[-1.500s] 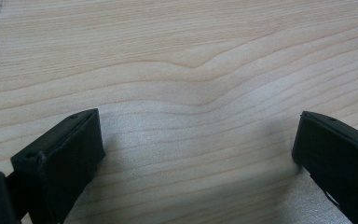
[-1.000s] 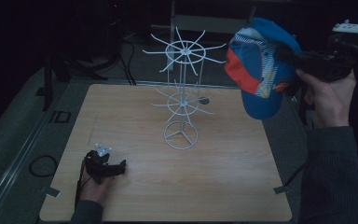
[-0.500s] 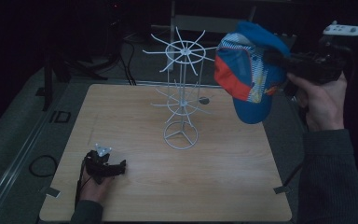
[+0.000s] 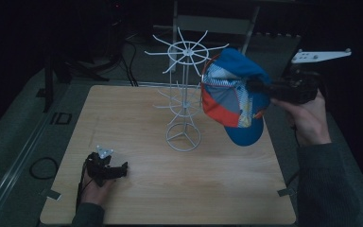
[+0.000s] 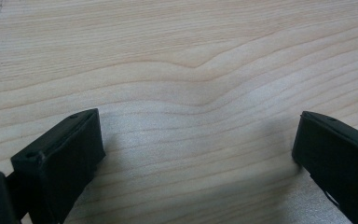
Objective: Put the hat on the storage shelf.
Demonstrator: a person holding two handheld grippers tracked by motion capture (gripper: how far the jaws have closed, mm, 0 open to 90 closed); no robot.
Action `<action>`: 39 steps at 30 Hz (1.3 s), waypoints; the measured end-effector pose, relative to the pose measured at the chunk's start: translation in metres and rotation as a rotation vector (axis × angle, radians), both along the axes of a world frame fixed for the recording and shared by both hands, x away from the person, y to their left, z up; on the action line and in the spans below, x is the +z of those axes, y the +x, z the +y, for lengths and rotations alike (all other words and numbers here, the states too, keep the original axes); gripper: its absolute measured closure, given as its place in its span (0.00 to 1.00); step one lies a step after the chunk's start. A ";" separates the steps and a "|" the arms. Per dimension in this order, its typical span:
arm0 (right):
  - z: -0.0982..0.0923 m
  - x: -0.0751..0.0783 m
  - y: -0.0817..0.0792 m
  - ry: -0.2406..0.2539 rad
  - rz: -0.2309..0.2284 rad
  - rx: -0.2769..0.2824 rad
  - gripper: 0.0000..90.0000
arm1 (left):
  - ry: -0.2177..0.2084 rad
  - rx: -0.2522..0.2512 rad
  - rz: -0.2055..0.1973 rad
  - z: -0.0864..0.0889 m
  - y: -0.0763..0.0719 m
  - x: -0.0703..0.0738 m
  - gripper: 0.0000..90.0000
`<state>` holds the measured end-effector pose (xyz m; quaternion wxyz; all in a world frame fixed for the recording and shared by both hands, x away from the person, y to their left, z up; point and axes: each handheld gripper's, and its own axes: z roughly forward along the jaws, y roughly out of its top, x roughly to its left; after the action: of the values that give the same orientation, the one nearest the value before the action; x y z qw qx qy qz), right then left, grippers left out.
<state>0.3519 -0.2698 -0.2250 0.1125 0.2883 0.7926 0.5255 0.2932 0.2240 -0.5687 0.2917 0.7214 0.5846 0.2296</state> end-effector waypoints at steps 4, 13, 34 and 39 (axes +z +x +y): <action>0.003 -0.018 0.006 -0.044 0.045 0.001 0.98 | 0.001 0.000 -0.002 0.000 0.000 0.000 0.03; 0.012 -0.044 0.016 -0.144 0.101 -0.015 0.95 | 0.000 -0.002 0.001 0.000 0.000 0.000 0.03; 0.011 -0.075 0.012 -0.272 0.088 -0.129 0.30 | -0.001 -0.002 0.000 0.000 0.000 0.000 0.03; 0.009 -0.089 0.011 -0.279 0.098 -0.153 0.28 | -0.003 0.000 -0.002 -0.001 0.000 0.000 0.03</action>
<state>0.3630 -0.2611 -0.3143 0.1524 0.3547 0.8381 0.3855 0.2935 0.2235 -0.5689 0.2933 0.7208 0.5845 0.2296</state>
